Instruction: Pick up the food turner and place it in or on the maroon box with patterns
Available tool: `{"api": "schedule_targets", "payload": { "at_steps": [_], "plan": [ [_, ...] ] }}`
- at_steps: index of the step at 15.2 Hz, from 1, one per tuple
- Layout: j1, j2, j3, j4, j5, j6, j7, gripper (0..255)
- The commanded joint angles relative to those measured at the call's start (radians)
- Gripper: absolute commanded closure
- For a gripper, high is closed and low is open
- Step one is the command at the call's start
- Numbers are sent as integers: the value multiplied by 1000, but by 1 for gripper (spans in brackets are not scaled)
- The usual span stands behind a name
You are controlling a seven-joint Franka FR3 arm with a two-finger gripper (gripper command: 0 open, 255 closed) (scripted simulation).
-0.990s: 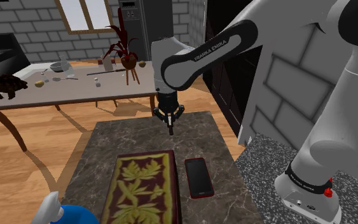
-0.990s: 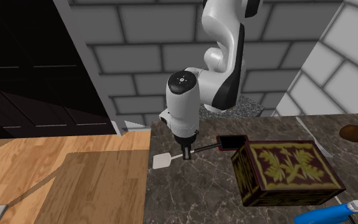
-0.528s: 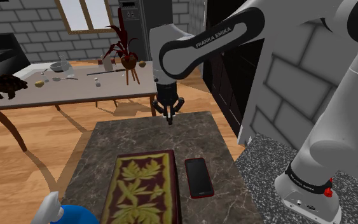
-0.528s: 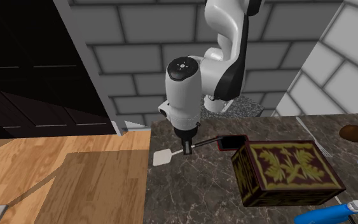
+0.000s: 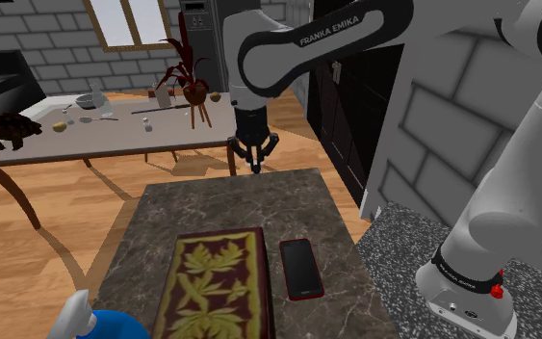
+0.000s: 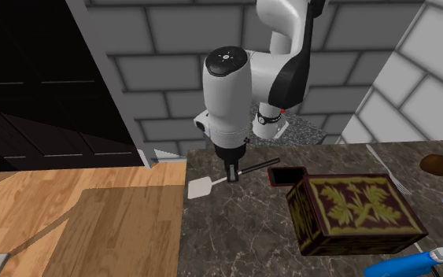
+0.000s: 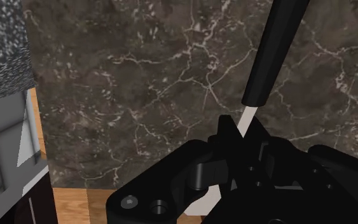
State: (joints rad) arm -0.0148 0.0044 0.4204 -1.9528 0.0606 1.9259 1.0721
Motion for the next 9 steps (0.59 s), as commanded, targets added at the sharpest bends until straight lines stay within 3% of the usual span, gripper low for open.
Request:
{"api": "schedule_targets", "payload": {
  "at_steps": [1, 9],
  "plan": [
    [-1, -6, -1, 19, 2, -25, -1, 255],
    [-3, -20, -3, 112, 6, -131, 1, 255]
  ]
}}
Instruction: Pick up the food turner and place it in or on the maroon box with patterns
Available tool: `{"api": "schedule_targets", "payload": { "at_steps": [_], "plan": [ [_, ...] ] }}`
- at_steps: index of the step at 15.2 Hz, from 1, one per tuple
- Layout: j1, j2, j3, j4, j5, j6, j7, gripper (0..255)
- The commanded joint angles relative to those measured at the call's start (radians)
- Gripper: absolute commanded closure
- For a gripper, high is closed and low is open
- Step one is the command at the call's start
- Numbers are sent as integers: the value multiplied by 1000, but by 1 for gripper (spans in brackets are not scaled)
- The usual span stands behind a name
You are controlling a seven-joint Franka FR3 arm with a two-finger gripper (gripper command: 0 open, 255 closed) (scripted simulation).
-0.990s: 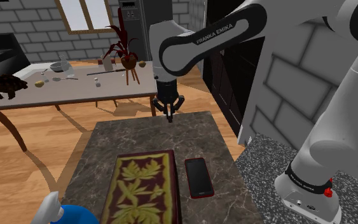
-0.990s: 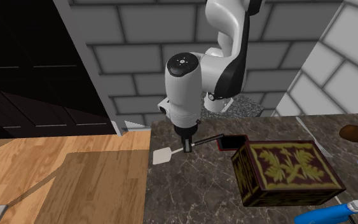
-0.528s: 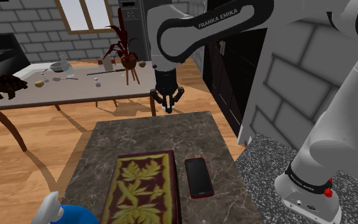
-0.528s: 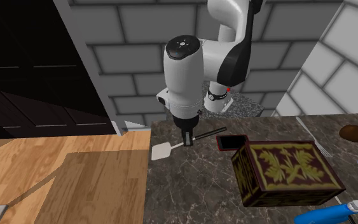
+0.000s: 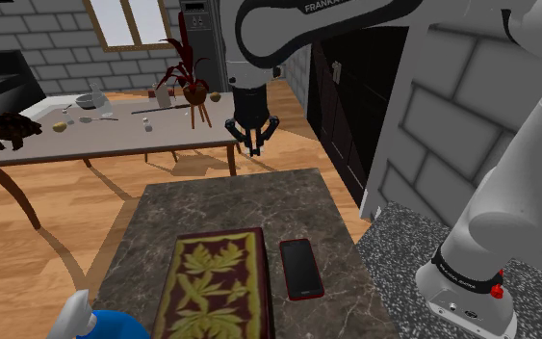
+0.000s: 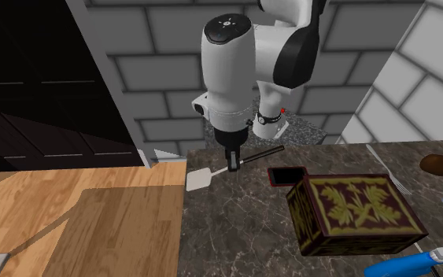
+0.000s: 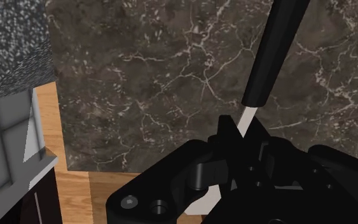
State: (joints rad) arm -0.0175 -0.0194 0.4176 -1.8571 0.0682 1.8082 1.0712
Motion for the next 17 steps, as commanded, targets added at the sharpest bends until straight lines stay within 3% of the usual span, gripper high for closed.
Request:
{"api": "schedule_targets", "payload": {
  "at_steps": [1, 7, 17],
  "plan": [
    [0, 3, 0, 29, -1, -27, 2, 255],
    [-1, 4, -1, 110, -3, -107, 6, 255],
    [105, -53, 115, 64, 34, -96, 221, 255]
  ]
}}
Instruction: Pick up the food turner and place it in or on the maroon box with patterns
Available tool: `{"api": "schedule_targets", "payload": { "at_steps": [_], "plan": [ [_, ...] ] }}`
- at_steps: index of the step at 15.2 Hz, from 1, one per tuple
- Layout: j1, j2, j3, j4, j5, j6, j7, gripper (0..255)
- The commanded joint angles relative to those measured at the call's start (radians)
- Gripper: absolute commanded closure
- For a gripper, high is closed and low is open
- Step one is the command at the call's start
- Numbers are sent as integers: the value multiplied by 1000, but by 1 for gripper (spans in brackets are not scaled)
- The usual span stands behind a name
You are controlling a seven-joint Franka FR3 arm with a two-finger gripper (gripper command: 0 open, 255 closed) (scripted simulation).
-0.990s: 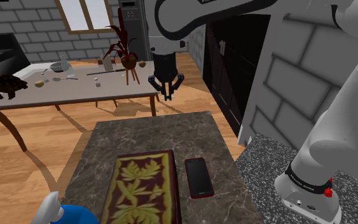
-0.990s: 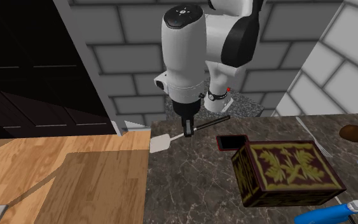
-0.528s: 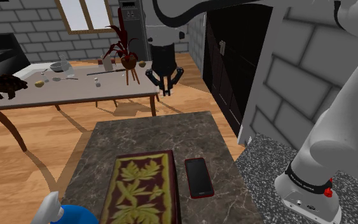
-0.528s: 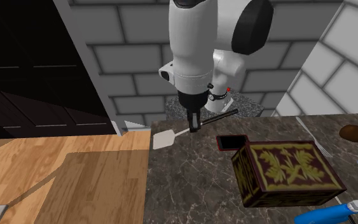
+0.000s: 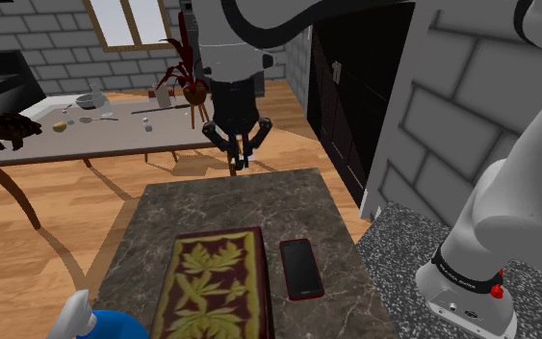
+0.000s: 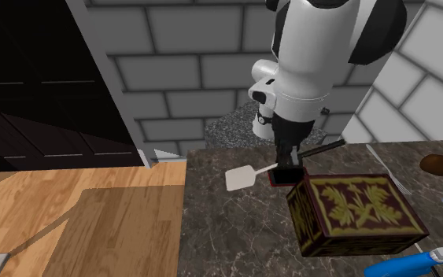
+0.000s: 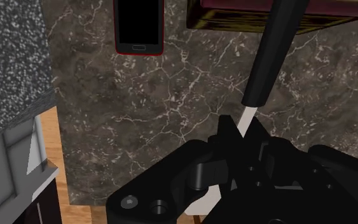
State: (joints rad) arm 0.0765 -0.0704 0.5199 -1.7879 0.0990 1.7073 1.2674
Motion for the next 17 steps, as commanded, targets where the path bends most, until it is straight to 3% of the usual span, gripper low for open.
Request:
{"api": "schedule_targets", "payload": {
  "at_steps": [1, 9, 17],
  "plan": [
    [22, -2, 26, -3, 4, 5, 48, 255],
    [114, 45, 137, 54, -17, 4, 257, 255],
    [219, 159, 231, 152, -94, 4, 464, 255]
  ]
}}
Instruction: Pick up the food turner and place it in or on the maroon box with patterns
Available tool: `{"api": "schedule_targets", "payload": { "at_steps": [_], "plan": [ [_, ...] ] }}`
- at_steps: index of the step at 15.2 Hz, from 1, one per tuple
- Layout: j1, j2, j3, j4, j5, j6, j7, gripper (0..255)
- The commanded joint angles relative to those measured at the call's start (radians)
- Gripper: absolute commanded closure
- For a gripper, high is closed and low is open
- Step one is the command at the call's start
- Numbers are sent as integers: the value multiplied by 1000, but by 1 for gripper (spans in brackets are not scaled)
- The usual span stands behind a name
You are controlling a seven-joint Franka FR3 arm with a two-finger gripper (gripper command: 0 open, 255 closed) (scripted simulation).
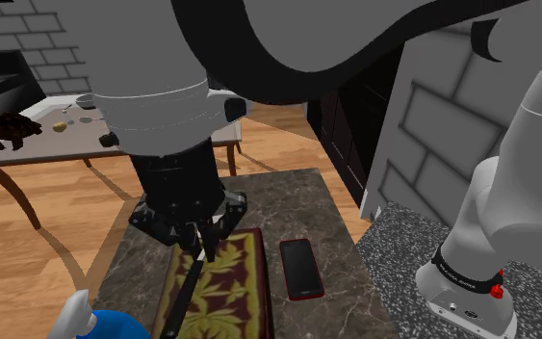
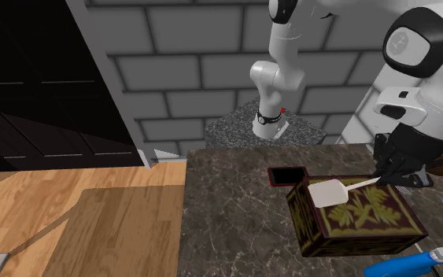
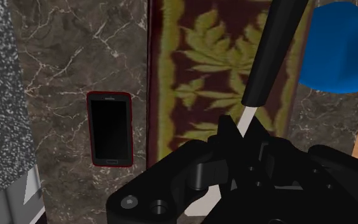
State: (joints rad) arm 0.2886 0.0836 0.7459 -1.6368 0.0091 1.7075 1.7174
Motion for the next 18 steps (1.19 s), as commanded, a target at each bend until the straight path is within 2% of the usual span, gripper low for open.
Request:
{"api": "schedule_targets", "payload": {
  "at_steps": [1, 15, 18],
  "plan": [
    [6, 3, 4, -14, -3, 17, 13, 255],
    [4, 11, 1, -193, -8, 202, 8, 255],
    [4, 11, 1, -193, -8, 202, 8, 255]
  ]
}}
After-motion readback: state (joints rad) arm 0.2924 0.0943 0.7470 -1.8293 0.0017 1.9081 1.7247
